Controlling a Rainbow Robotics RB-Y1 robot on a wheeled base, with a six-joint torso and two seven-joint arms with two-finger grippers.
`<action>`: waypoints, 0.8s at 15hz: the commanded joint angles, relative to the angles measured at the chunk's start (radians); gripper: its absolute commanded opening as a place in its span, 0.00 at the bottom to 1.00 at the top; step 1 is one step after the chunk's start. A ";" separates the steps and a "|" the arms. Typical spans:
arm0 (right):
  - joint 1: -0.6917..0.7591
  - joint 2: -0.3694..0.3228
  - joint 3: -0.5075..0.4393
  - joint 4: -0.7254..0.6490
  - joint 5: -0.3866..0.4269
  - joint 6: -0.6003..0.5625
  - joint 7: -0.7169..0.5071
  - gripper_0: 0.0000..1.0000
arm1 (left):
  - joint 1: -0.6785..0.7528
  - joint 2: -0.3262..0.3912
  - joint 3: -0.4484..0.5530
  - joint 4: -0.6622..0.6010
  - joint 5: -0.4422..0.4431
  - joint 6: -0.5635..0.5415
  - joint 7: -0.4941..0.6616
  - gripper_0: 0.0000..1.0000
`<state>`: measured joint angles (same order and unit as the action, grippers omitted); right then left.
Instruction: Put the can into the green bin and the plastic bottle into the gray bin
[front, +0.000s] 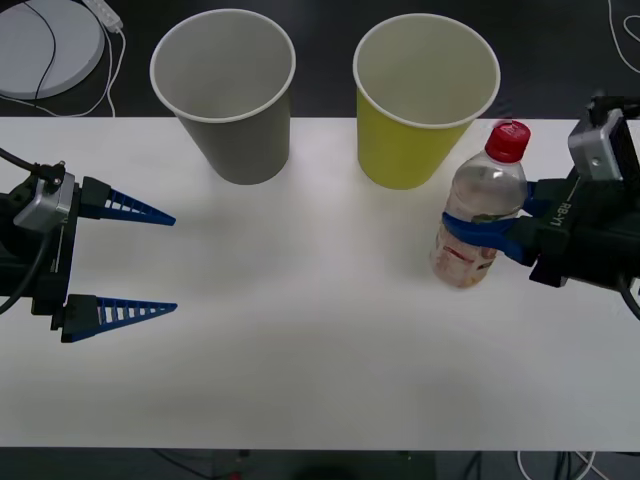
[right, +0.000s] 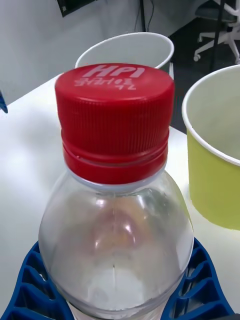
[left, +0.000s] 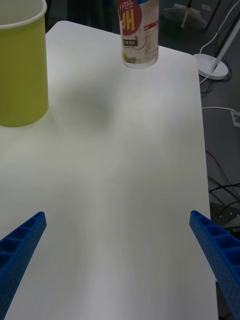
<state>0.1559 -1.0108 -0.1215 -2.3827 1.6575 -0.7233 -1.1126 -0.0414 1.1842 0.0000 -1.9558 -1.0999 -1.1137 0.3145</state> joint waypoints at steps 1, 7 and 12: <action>-0.052 -0.011 -0.047 -0.087 0.094 -0.119 -0.197 0.00 | 0.000 0.000 0.000 0.000 0.000 0.000 0.000 1.00; -0.262 -0.038 -0.064 -0.101 0.082 -0.347 -0.309 0.00 | 0.000 0.000 0.000 0.000 0.000 0.000 0.000 1.00; -0.512 -0.045 0.020 -0.024 0.050 -0.524 -0.362 0.00 | 0.000 0.000 0.000 0.000 0.000 0.000 0.000 1.00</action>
<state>-0.3098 -1.0564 -0.1238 -2.4272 1.7134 -1.2227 -1.4741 -0.0414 1.1842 0.0000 -1.9559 -1.0999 -1.1137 0.3145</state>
